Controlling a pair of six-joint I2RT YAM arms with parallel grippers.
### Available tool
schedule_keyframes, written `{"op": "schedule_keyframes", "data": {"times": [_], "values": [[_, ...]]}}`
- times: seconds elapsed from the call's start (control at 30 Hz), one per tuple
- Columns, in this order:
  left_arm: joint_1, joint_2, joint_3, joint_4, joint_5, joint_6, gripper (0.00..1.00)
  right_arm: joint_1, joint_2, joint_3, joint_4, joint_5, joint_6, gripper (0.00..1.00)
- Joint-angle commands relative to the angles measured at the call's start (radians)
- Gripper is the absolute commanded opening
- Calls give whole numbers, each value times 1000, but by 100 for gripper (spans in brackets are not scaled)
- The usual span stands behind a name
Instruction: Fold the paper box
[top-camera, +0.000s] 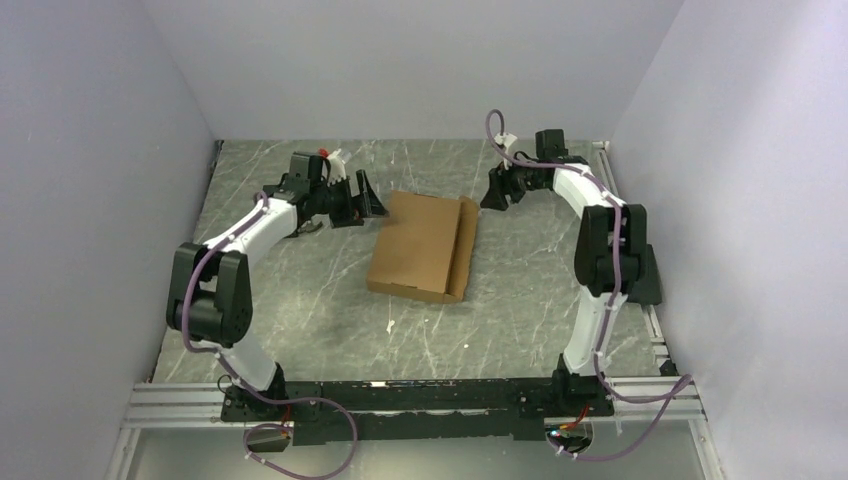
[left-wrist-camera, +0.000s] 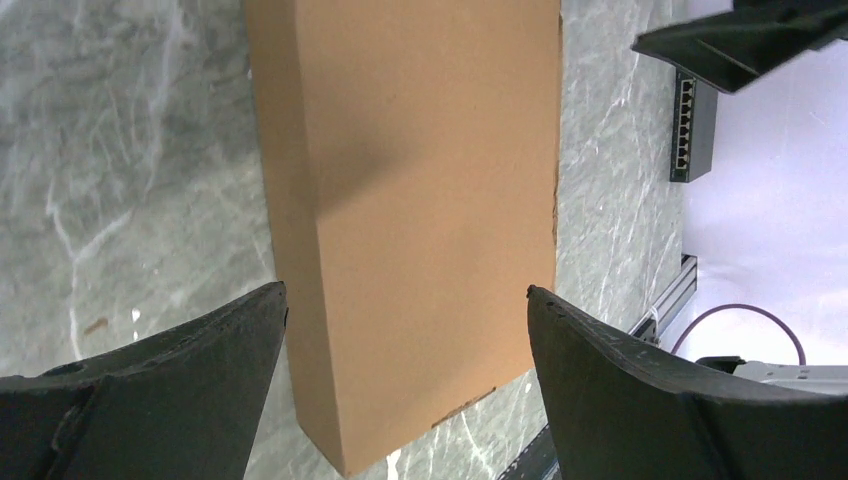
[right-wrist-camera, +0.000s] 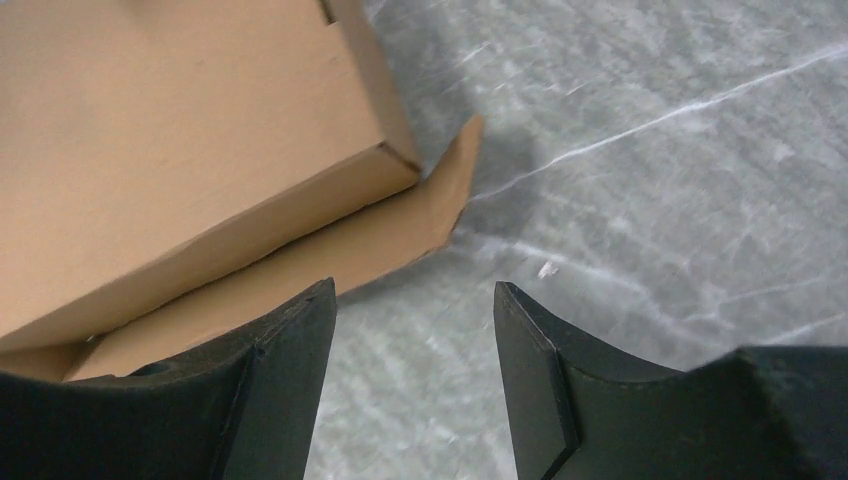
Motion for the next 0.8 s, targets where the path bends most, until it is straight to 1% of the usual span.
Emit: {"op": "schedule_keyframes", "data": {"times": [0.0, 0.13, 0.2, 0.23, 0.27, 0.3, 0.67, 0.73, 0.77], "values": [[2, 72, 78, 25, 87, -5, 94, 10, 107, 168, 2, -11, 63, 63], [2, 139, 127, -8, 94, 8, 94, 15, 219, 310, -60, -6, 78, 62], [2, 169, 143, -28, 93, 15, 94, 20, 256, 356, -78, -10, 80, 62], [2, 181, 149, -34, 90, 17, 96, 27, 272, 372, -85, -10, 81, 62], [2, 193, 155, -42, 88, 17, 99, 32, 285, 387, -93, -9, 82, 61], [2, 204, 164, -51, 89, 19, 99, 37, 296, 399, -97, -7, 84, 61], [2, 276, 211, -68, 105, 21, 97, 76, 408, 522, -137, 48, 137, 55], [2, 285, 218, -71, 108, 21, 96, 79, 418, 534, -143, 57, 142, 52], [2, 289, 222, -72, 110, 21, 96, 80, 420, 537, -141, 60, 146, 48]]}}
